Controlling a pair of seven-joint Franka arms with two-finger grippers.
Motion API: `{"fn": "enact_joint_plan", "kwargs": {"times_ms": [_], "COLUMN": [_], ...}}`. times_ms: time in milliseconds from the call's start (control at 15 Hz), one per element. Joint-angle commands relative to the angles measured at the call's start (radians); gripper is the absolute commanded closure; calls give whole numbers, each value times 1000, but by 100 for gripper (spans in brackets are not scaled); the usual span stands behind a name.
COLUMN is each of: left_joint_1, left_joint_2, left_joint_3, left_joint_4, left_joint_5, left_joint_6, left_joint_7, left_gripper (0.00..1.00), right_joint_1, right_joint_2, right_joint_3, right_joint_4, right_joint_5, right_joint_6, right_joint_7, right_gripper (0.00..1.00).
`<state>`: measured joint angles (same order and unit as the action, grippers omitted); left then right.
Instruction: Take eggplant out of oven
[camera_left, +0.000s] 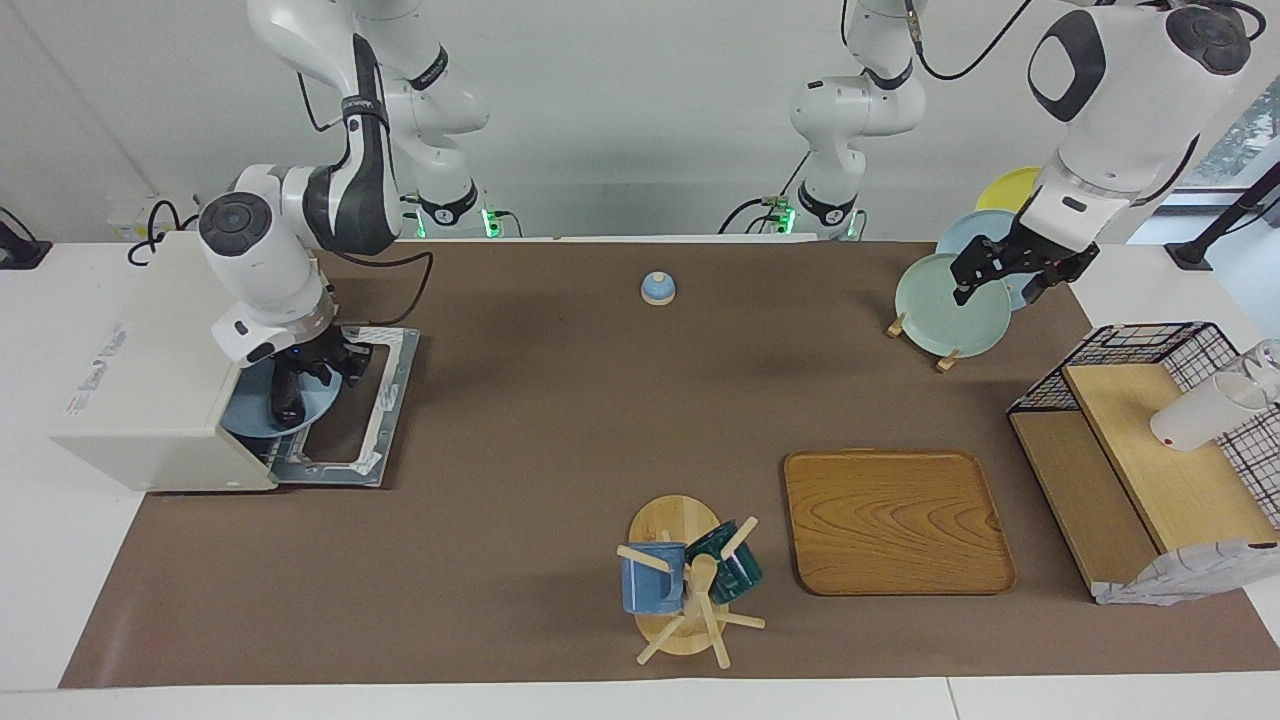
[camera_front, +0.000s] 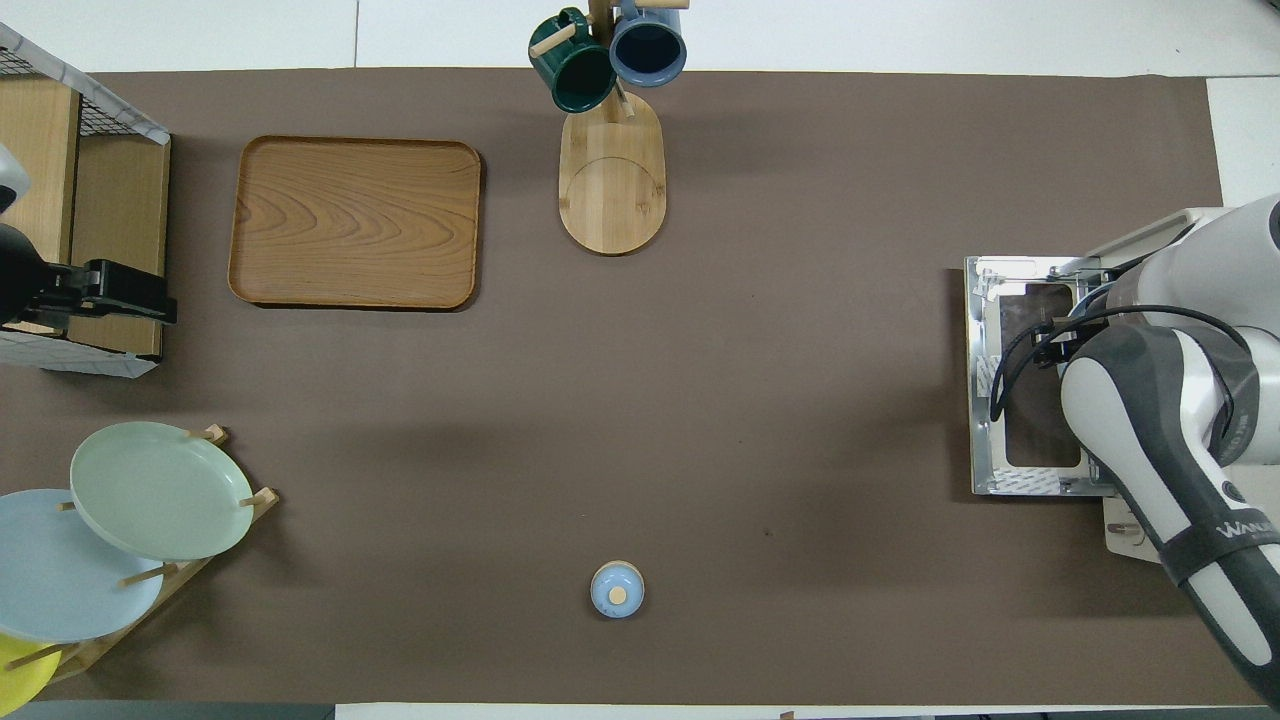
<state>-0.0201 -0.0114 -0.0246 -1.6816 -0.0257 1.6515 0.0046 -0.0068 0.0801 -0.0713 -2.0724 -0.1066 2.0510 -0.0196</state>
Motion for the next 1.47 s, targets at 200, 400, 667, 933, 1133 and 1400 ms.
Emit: {"fn": "enact_joint_plan", "kwargs": {"times_ms": [200,400,667,933,1133,1400], "left_joint_1": [6,6,8,8,8,8], "left_joint_2": [-15,-15,-15,-15,-15,-13], "left_joint_3": [0,0,2,2,2,2], "left_joint_4": [-7,-9,-10,-10,-12,-13], "left_joint_5": [15,15,15,15,15,15], "left_joint_6": [13,19,21,27,36,63], "left_joint_7": [6,8,6,8,6,5], "left_gripper": [0,0,0,0,0,0], "right_joint_1": [-35,-42,-42,-27,86,281], "right_joint_2": [-59,-63,-65,-63,-45,-11], "right_joint_3": [8,8,8,11,16,19], "right_joint_4": [-107,-121,-126,-121,-28,109], "right_joint_5": [-15,-15,-15,-21,-39,-140], "right_joint_6": [105,121,126,121,23,-127], "right_joint_7": [-68,-82,-85,-95,-65,122], "right_gripper": [62,73,92,100,100,100]}}
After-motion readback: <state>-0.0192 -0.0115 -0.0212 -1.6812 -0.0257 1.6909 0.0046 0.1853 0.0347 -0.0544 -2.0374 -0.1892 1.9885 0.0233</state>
